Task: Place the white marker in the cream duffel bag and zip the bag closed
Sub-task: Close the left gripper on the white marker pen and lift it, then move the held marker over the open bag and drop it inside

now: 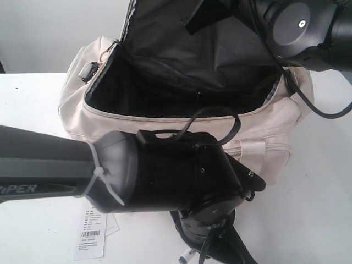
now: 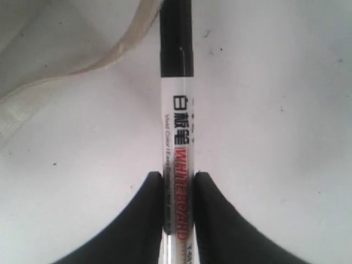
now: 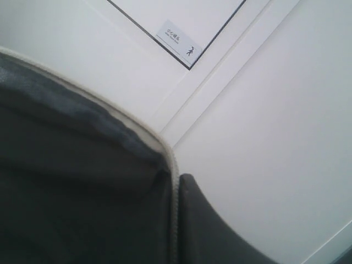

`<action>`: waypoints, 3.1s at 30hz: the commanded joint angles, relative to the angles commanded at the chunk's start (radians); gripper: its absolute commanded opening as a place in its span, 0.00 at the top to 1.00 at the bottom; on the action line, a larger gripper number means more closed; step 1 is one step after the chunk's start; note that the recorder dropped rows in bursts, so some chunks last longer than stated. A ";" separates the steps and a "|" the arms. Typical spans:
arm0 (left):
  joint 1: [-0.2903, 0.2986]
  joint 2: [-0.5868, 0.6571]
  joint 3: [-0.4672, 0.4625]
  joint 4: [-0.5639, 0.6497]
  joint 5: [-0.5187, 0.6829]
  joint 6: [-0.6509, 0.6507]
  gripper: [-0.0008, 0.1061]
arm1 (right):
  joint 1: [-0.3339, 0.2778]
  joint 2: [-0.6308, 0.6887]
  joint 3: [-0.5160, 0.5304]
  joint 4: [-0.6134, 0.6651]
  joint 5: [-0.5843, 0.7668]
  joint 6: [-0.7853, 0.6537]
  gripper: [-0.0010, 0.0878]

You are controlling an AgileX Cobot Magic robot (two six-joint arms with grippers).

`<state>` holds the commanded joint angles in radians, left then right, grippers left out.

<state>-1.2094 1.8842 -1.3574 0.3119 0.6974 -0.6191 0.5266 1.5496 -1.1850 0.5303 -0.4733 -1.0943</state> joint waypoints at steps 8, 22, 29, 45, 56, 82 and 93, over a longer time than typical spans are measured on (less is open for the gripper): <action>0.000 -0.047 0.000 -0.007 0.140 0.143 0.99 | 0.000 0.000 0.000 0.000 0.000 0.000 0.99; 0.000 -0.193 0.000 0.014 0.189 0.364 0.99 | 0.000 0.000 0.000 0.000 0.000 0.000 0.99; 0.000 -0.319 0.001 0.162 0.093 0.345 0.99 | 0.000 0.000 0.000 0.000 0.000 0.000 0.99; 0.170 -0.552 0.245 0.427 -0.369 -0.039 0.99 | 0.000 0.000 0.000 0.000 0.000 0.000 0.99; 0.310 -0.570 0.327 0.429 -0.611 -0.075 0.99 | 0.000 0.000 0.000 0.000 0.000 0.000 0.99; 0.535 -0.569 0.369 0.359 -0.839 -0.129 0.99 | 0.000 0.000 0.000 0.000 0.000 0.000 0.99; 0.552 -0.562 0.369 0.352 -0.776 -0.125 0.99 | 0.000 0.000 0.000 0.000 0.000 0.000 0.99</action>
<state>-0.6571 1.3218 -0.9889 0.6639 -0.0791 -0.7439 0.5266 1.5496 -1.1850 0.5303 -0.4733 -1.0943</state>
